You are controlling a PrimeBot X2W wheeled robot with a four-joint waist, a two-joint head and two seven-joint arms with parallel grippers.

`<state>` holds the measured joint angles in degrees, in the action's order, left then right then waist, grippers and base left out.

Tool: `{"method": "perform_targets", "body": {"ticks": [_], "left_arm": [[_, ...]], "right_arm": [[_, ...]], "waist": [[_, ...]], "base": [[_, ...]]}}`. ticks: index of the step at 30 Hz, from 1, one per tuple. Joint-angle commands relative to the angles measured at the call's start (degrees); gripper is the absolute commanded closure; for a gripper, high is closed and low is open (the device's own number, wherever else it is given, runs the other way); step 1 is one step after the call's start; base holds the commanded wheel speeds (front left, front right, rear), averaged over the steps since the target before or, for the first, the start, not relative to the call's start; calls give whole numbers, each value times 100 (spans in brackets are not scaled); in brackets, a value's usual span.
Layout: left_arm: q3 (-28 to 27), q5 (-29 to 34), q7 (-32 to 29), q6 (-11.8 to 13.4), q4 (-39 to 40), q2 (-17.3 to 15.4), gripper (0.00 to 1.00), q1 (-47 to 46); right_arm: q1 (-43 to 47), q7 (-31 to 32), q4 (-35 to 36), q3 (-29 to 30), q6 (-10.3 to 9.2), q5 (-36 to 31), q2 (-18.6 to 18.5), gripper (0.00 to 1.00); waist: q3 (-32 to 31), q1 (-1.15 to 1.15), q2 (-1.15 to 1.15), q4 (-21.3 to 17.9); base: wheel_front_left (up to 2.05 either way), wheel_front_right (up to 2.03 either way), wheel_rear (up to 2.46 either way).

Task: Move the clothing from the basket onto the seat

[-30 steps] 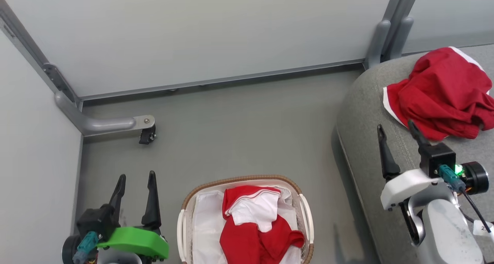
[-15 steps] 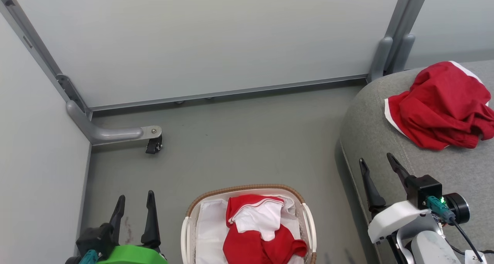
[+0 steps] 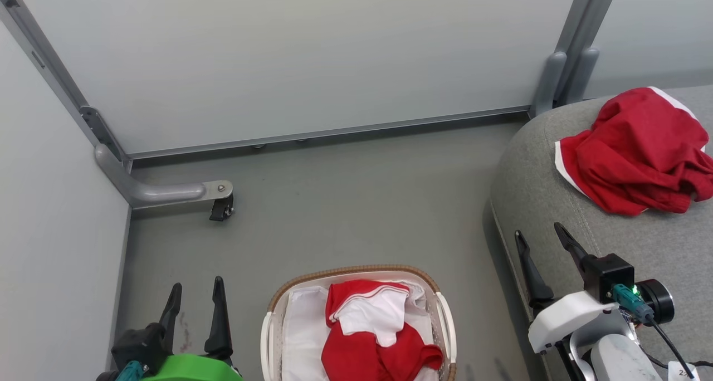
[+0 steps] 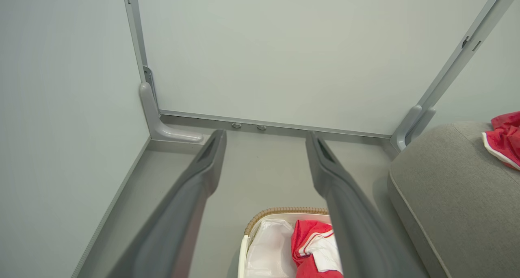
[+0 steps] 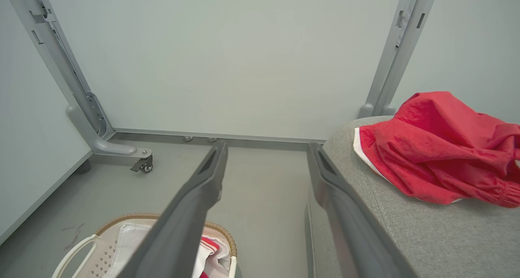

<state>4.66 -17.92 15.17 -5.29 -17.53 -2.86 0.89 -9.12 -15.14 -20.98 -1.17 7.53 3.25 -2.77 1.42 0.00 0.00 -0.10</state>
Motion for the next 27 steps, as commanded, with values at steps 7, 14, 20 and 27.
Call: {"method": "perform_targets", "body": {"ticks": [7, 14, 20, 27], "left_arm": [[-9, 34, -3, -6, 3, -7, 0, 9], [-8, 39, -4, -28, 0, -7, 0, -72], [48, 183, -4, -70, -42, -7, 0, -249], [446, 364, -3, -148, -318, -7, 0, -835]], "right_arm": [[25, -1, 2, 23, -8, 27, -21, 0], [-39, -1, 27, 22, -8, 29, -22, 0], [-117, -1, 89, -6, -8, -16, -22, 0], [-333, -1, 235, 8, -8, -104, -21, 0]], "waist": [[32, 0, 0, 0], [123, 0, 0, -7], [275, 0, 0, -27], [692, 0, 0, -102]], "base": [[0, 0, 0], [0, 0, 0], [0, 0, 0], [0, 0, 0]]}}
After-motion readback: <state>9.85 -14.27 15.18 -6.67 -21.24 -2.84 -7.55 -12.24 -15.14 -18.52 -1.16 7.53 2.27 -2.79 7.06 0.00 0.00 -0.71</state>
